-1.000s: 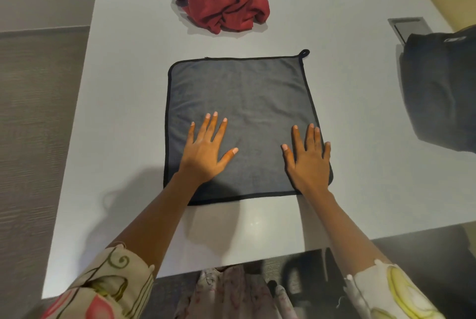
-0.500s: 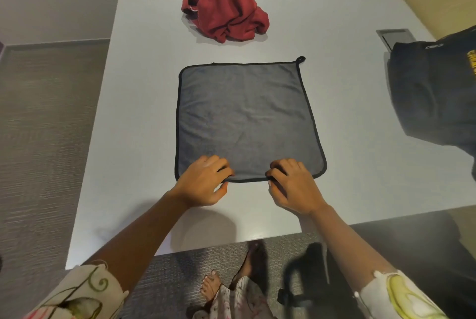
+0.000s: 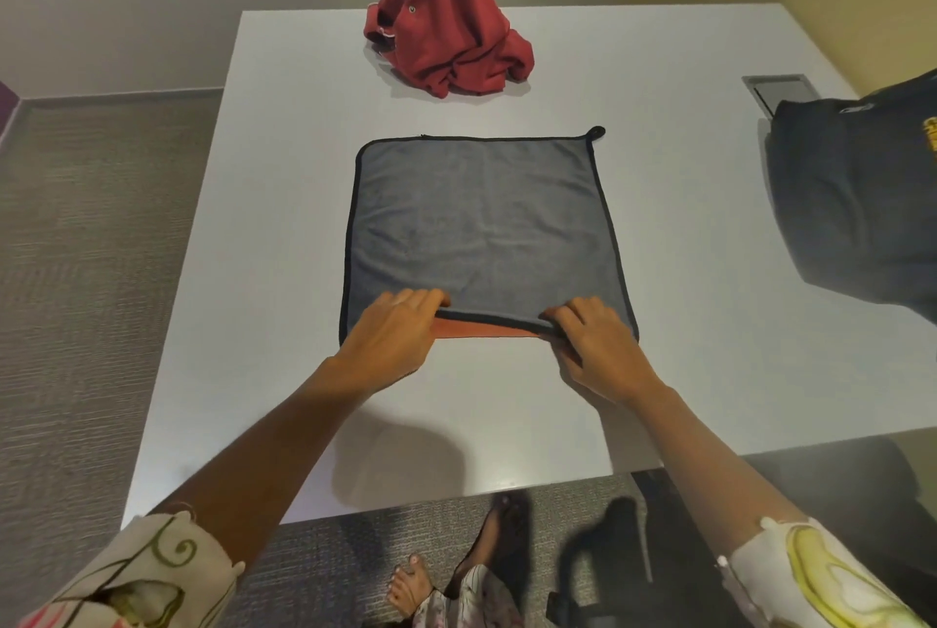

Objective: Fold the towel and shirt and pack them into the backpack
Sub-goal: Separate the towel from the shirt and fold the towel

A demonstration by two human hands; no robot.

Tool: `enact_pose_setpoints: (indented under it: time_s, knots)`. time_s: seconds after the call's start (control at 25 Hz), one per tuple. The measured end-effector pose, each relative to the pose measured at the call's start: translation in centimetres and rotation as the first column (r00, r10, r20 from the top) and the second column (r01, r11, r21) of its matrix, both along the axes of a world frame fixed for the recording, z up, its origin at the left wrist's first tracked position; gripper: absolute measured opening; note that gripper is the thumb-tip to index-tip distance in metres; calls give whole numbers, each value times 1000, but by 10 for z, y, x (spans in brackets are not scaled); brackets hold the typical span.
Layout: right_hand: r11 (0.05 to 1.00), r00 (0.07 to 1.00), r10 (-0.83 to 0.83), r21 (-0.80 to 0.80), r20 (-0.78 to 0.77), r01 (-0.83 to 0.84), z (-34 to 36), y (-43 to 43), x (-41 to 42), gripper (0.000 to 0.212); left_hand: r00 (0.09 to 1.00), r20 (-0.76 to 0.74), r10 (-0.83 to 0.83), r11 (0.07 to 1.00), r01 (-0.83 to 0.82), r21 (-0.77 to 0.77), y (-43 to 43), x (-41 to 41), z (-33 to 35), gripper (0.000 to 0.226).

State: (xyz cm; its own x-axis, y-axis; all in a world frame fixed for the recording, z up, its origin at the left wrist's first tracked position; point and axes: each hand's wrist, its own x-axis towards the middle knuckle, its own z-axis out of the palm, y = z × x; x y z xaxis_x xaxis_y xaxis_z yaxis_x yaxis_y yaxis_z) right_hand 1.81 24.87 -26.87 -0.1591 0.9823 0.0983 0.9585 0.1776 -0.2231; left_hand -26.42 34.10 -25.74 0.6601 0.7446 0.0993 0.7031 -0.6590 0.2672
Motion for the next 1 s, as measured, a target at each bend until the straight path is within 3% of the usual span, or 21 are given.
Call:
enact_pose_setpoints:
  time_s: [0.16, 0.32, 0.44, 0.52, 0.68, 0.84, 1.0]
  knots:
    - [966, 926, -255, -112, -278, 232, 15, 10, 38, 19, 995, 23, 93, 966, -85, -245, 30, -26, 12, 23]
    - [870, 634, -490, -289, -598, 400, 31, 45, 60, 11, 929, 116, 351, 815, -242, -526, 77, -34, 23, 18]
    - [832, 428, -541, -388, -724, 396, 42, 85, 70, 4, 798, 205, 566, 674, -306, -673, 118, -32, 29, 25]
    - [813, 347, -555, -404, -756, 418, 45, 109, 74, 1, 701, 265, 662, 615, -306, -726, 140, -30, 29, 31]
    - [743, 281, -618, -428, -735, 514, 35, 159, 84, 12, 607, 328, 724, 628, -381, -679, 176, -11, 23, 17]
    - [663, 257, -657, -381, -709, 644, 25, 198, 85, 20, 560, 365, 743, 656, -505, -561, 203, 12, 16, 20]
    - [637, 349, -661, -251, -664, 729, 22, 225, 84, 26, 548, 393, 738, 673, -563, -479, 229, 20, 12, 25]
